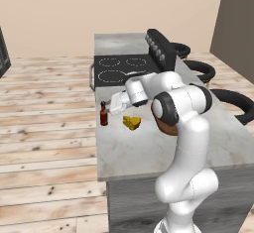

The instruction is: Retrieve the reheated potato from the microwave, then place the potato, cheese, and condiment on the cutting board.

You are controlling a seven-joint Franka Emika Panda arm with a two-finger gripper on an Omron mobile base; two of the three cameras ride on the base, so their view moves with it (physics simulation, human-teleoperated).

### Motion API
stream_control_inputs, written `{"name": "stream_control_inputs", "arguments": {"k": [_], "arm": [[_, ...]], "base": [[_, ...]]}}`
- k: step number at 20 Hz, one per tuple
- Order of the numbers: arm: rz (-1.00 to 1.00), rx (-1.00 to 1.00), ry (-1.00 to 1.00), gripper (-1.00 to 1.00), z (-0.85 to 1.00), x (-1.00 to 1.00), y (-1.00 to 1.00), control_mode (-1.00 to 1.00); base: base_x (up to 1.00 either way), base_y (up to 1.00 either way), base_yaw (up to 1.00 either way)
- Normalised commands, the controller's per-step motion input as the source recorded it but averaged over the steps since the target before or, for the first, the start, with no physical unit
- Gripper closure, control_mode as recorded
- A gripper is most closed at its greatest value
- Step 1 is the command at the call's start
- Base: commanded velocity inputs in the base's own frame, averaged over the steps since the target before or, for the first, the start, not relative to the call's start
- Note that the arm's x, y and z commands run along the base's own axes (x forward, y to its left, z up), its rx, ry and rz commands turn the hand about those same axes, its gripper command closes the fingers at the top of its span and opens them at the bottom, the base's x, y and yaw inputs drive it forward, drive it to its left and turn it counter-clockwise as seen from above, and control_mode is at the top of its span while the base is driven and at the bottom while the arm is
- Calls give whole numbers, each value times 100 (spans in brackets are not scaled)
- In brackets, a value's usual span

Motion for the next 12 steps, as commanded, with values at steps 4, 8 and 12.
{"name": "stream_control_inputs", "arguments": {"k": [4, 8, 12], "arm": [[0, 0, 0, -100, -7, 10, 4, -100], [0, 0, 0, -100, -7, 13, 1, -100], [0, 0, 0, -100, -8, 15, 2, -100]], "base": [[0, 0, 0], [0, 0, 0], [0, 0, 0]]}}
